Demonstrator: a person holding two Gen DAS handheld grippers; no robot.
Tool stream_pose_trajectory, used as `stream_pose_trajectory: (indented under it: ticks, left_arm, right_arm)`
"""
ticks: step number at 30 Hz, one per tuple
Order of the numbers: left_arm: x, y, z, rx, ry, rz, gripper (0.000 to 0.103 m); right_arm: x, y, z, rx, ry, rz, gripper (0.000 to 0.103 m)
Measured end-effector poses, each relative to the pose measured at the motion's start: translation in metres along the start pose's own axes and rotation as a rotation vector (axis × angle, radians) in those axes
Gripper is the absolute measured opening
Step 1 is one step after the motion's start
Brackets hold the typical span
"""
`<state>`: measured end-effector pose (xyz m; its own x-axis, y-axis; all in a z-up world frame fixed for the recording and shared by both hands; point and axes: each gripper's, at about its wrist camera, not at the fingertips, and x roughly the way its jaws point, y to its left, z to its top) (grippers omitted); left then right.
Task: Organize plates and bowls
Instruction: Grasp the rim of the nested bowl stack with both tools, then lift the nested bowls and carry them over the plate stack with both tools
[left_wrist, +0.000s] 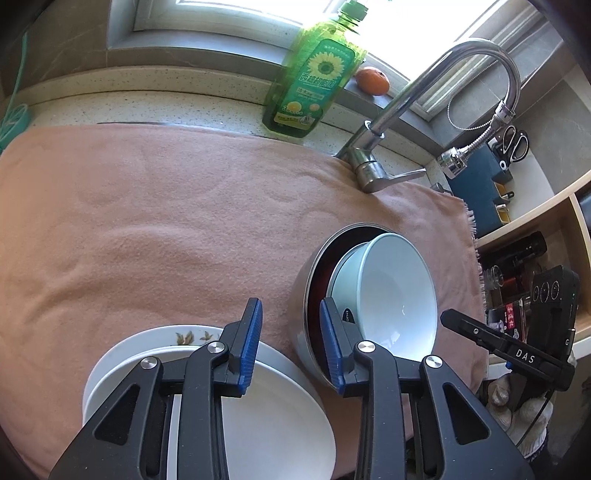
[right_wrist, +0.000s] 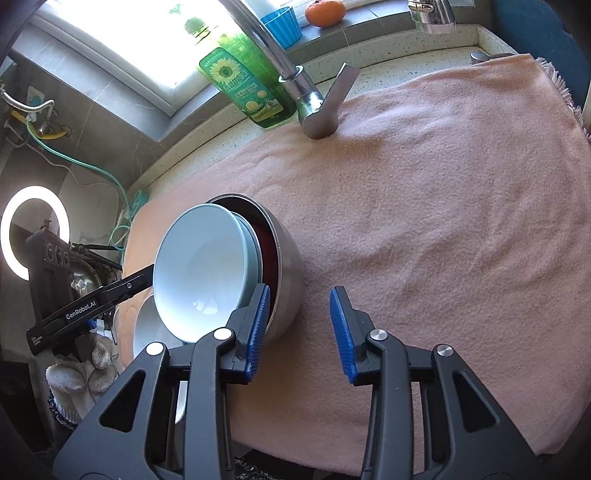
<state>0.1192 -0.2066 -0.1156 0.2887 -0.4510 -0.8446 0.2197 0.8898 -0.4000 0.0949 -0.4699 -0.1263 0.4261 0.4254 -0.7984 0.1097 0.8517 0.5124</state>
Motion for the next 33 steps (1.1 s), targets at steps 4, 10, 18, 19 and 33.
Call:
stream_pose_trajectory:
  ticks: [4,10,18,19,33]
  left_arm:
    - [0.005,-0.001,0.0,0.026,0.022,-0.007,0.024]
    - [0.009,-0.003,0.003,0.063,0.035,-0.005,0.02]
    - [0.017,-0.003,0.006,0.066,0.059,-0.021,0.014]
    - [0.019,-0.003,0.006,0.065,0.062,-0.023,0.014]
    - [0.025,-0.012,0.005,0.089,0.054,-0.004,0.009]
  right_arm:
    - [0.001,0.001,-0.001,0.044,-0.008,0.022,0.031]
    - [0.005,0.004,-0.004,0.053,-0.02,-0.014,0.026]
    - [0.02,0.005,-0.004,0.069,0.012,-0.007,0.019]
    - [0.021,0.006,-0.004,0.067,0.015,-0.006,0.019]
    - [0.027,0.017,-0.002,0.02,0.041,-0.026,0.014]
